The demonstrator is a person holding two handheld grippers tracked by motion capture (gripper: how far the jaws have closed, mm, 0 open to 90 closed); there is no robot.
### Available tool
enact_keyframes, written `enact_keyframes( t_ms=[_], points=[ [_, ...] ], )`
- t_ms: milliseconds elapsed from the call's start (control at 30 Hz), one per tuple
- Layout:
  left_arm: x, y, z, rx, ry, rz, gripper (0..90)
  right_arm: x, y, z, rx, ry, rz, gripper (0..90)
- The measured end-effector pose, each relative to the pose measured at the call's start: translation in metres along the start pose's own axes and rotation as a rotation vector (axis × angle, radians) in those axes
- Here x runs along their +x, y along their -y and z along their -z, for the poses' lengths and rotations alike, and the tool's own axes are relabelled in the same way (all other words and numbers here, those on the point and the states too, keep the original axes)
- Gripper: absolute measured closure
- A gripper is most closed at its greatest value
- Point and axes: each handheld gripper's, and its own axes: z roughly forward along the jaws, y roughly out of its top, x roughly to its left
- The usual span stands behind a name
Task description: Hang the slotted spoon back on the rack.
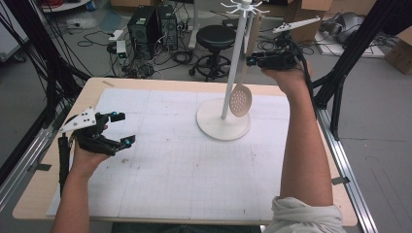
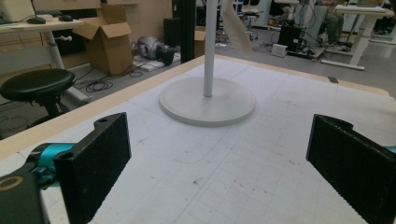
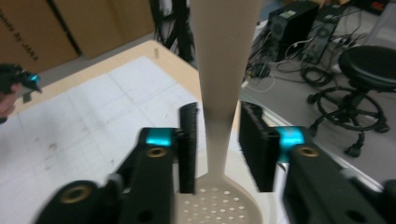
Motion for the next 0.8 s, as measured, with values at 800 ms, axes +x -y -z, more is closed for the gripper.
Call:
enact_keyframes(
  t_ms=[800],
  points=[
    [0.0,0.0,0.0,0.0,0.006,0.0,7.0,0.027,0.035,0.03,-0.136,-0.061,0.093,40.7]
  ],
)
